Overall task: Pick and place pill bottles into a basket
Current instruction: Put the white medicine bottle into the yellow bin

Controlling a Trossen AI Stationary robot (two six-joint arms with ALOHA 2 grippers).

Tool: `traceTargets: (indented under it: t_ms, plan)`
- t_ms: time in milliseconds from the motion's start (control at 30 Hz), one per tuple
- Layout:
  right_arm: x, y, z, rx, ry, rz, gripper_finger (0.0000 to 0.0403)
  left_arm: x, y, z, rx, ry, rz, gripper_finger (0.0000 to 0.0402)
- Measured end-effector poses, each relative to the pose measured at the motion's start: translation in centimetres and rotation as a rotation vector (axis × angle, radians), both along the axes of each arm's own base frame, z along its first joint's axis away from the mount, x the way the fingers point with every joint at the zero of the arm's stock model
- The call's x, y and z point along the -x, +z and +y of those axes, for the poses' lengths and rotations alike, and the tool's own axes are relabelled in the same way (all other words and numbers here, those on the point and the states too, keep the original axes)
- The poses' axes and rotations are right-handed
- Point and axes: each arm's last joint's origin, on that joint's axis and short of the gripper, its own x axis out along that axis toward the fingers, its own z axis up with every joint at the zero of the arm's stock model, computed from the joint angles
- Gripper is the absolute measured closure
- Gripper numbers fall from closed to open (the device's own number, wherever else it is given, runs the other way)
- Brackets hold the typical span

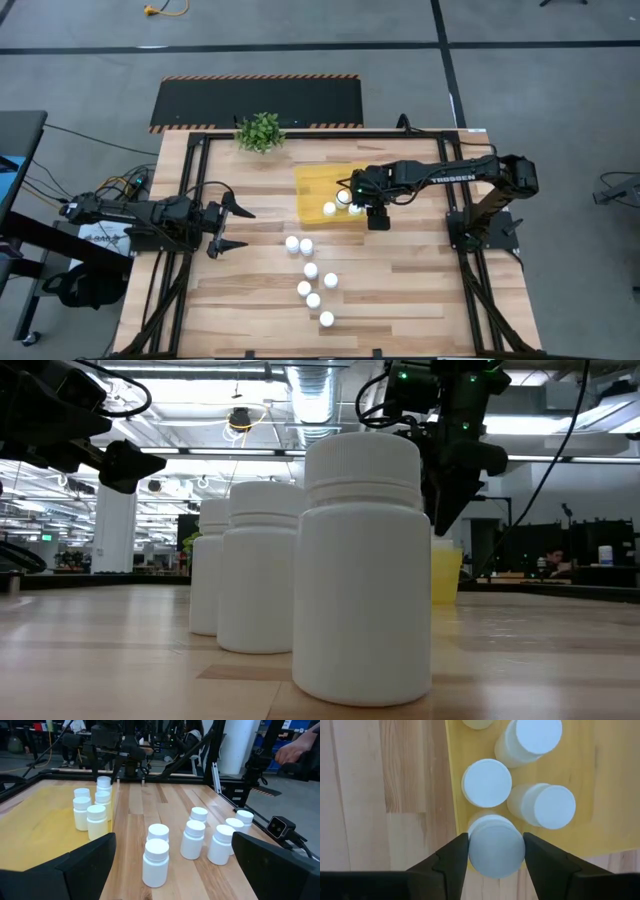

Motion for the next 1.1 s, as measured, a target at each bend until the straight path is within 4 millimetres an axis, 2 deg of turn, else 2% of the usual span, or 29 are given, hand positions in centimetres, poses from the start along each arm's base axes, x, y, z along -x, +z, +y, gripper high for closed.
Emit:
traceTargets:
  t_ms: [600, 867, 1100]
  plan:
    - [0.0, 0.0, -0.2, 0.007, 0.017, 0.002, 0.0230, 0.0, 0.0, 0.0, 0.001, 0.000, 0.000, 0.0015]
    - [-0.6, -1.4, -0.4, 0.002, 0.013, 0.043, 0.0227, 0.0, 0.0, 0.0, 0.001, 0.000, 0.000, 0.0015]
    - [-0.7, -1.3, -0.4, 0.004, 0.013, 0.031, 0.0230, 0.0, 0.0, 0.0, 0.000, 0.000, -0.001, 0.0015]
